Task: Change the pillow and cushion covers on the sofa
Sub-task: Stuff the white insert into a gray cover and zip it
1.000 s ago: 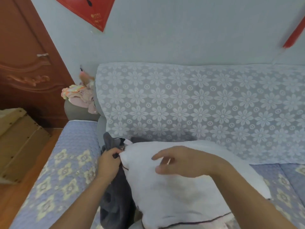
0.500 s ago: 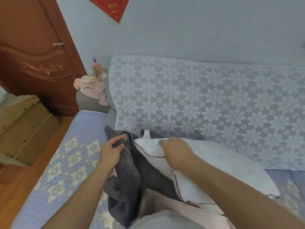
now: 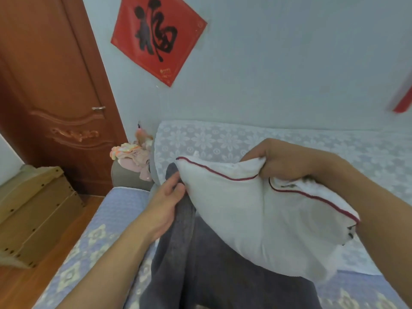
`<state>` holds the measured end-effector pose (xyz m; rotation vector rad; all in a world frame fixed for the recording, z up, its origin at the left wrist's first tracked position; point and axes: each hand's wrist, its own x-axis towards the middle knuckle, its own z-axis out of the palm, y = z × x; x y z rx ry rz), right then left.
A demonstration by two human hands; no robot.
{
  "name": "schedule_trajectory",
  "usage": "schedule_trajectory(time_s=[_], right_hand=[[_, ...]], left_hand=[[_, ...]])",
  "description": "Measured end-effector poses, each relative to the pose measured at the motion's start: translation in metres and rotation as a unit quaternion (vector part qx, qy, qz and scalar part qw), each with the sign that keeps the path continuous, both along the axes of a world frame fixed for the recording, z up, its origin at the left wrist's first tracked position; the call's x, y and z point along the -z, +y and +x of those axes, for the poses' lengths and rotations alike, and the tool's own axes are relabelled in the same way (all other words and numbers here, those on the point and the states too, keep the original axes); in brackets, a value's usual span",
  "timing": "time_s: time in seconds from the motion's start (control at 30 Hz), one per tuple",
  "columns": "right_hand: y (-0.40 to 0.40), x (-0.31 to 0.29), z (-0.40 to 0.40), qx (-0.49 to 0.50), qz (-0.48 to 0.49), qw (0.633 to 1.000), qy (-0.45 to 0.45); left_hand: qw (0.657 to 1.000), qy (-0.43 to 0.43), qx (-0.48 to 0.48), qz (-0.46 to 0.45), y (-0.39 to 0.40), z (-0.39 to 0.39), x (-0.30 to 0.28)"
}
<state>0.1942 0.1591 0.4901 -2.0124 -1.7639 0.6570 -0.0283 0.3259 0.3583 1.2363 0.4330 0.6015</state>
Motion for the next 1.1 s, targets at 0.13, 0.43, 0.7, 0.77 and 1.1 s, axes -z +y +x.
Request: schedule_trajectory(time_s=[0.13, 0.43, 0.7, 0.77, 1.1], right_hand=[[0.011, -0.003, 0.025, 0.017, -0.129, 0.974, -0.184], [0.014, 0.059, -0.036, 0.108, 0.068, 0.96, -0.247], [-0.036, -0.05, 0.021, 0.158, 0.248, 0.949, -0.115], [-0.03, -0.069, 0.022, 0.141, 0.221, 0.96, -0.095], [0.014, 0.004, -0.005, 0.154, 0.221, 0.961, -0.054]], left_hand=[[0.979, 0.069, -0.164, 0.099, -0.012, 0.026, -0.012], [0.985, 0.037, -0.139, 0.096, -0.06, 0.05, -0.021], [0.992, -0.024, -0.088, 0.082, 0.002, 0.031, -0.08], [0.99, -0.031, -0.082, 0.109, 0.012, 0.034, -0.108], [0.985, 0.017, 0.04, 0.17, 0.008, 0.031, -0.12]])
